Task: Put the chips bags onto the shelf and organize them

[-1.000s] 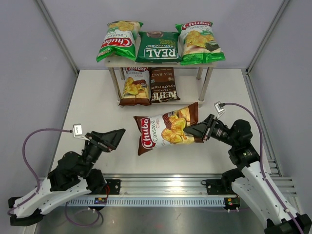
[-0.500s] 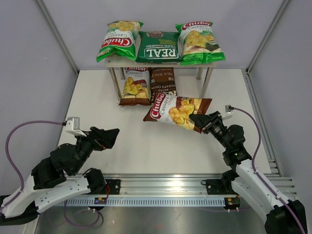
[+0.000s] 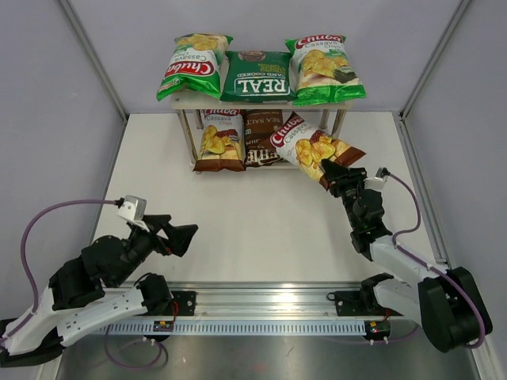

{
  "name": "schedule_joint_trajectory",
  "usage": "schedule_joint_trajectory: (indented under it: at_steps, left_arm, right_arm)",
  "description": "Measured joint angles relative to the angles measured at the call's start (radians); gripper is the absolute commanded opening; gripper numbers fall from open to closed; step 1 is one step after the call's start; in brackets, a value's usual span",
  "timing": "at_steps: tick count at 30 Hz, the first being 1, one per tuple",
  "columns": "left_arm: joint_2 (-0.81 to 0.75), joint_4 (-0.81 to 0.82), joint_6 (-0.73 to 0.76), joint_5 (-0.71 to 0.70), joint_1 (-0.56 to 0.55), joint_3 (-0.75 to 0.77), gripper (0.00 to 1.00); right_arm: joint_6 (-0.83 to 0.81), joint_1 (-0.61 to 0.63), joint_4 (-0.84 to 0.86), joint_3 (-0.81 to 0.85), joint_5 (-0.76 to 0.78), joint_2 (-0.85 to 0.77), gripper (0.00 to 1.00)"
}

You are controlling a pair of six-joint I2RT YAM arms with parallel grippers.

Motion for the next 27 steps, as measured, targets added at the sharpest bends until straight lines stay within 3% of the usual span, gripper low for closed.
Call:
schedule_joint_trajectory:
  at_steps: [14,27]
  left_arm:
    - [-0.050,-0.005,0.014,0.014,0.000,-0.008,0.99]
    - [-0.113,-0.006,0.019,0.024,0.000,-0.019,0.99]
  right_arm:
    - [0.033,0.081,0.209,0.181,0.229,0.369,0.07]
    - [-0.003,0.203,0.359,0.347,0.579,0.599,0.07]
